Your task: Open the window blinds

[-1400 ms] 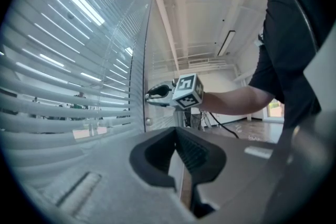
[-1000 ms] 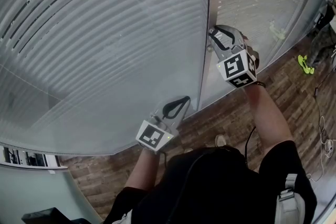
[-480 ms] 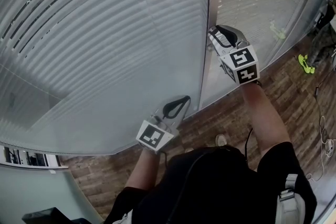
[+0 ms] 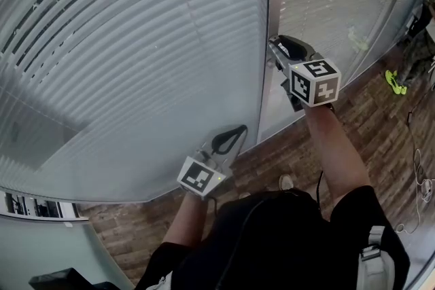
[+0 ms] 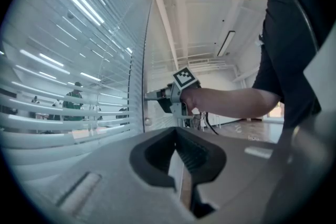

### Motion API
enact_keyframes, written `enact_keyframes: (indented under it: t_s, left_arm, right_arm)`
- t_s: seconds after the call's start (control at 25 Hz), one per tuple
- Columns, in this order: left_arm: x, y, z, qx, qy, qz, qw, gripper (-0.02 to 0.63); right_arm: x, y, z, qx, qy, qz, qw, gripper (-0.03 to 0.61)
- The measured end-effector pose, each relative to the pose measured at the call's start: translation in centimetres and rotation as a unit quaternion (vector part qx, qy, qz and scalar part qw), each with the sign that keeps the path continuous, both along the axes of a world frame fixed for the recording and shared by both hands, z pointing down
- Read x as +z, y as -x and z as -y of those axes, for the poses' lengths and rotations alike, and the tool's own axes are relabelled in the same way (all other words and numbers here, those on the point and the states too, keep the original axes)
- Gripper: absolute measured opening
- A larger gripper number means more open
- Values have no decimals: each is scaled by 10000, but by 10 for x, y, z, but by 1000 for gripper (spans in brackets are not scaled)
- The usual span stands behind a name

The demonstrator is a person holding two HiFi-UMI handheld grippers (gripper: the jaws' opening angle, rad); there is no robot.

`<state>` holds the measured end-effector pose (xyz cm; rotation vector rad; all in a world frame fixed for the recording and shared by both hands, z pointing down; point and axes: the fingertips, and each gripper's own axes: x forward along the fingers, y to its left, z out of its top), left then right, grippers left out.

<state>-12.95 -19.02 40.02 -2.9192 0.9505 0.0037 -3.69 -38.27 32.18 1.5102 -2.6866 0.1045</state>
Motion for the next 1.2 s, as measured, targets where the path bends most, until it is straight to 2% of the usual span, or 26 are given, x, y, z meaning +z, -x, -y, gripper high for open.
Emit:
enact_keyframes:
  t_s: [0.2,0.4,0.68,0.84,1.2]
  left_arm:
    - [2,-3,0,40,126,79,9999,4]
    - [-1,-4,0,52,144,-14,9999,5]
    - [0,-4,1,58,67,63,9999,4]
    - [2,-2,2,27,-2,29,10000,4]
    - [0,-1,0,6,105,87,9999,4]
  right_arm:
    - [2,-1,1,-27,309,722,9969,126]
    - [-3,-2,0,-16,564,1369,9890,126]
    - [-4,-3,1,-108,883,2256,9701,126]
    - [-5,-4,0,-65,806,2184,9725,126]
    - [-4,-5,1,8,704,1998,9773,127]
